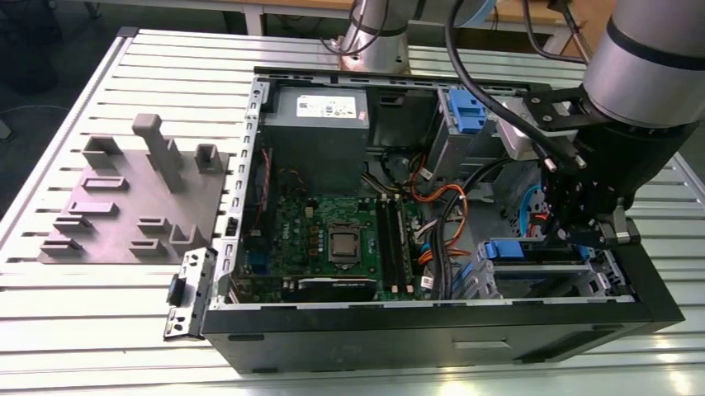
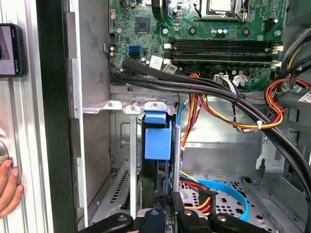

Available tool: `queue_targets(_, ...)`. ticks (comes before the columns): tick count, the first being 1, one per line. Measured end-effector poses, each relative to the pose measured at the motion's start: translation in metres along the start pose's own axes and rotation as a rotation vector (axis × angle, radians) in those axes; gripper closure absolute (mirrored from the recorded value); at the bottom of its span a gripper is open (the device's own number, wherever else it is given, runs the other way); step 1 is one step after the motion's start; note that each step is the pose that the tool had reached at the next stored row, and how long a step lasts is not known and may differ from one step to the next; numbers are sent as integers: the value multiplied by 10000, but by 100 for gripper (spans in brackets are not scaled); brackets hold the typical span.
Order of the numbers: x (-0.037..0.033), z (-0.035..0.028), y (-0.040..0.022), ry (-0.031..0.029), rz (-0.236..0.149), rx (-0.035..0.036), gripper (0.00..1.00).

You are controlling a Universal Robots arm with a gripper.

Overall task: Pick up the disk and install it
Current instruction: 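Insert the first disk wire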

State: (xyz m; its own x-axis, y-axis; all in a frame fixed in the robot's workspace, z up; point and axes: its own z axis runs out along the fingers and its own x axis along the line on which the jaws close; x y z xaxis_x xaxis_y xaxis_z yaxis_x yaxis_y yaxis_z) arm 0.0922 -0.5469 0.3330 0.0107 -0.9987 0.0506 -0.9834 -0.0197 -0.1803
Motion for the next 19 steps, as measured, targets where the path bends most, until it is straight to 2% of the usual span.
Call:
queue_targets(5, 6, 2, 7, -66, -363, 37, 84)
queue_targets(14, 27, 19, 10, -65, -367, 60, 84)
queue_targets(19, 27, 27, 12, -67, -376, 104, 84)
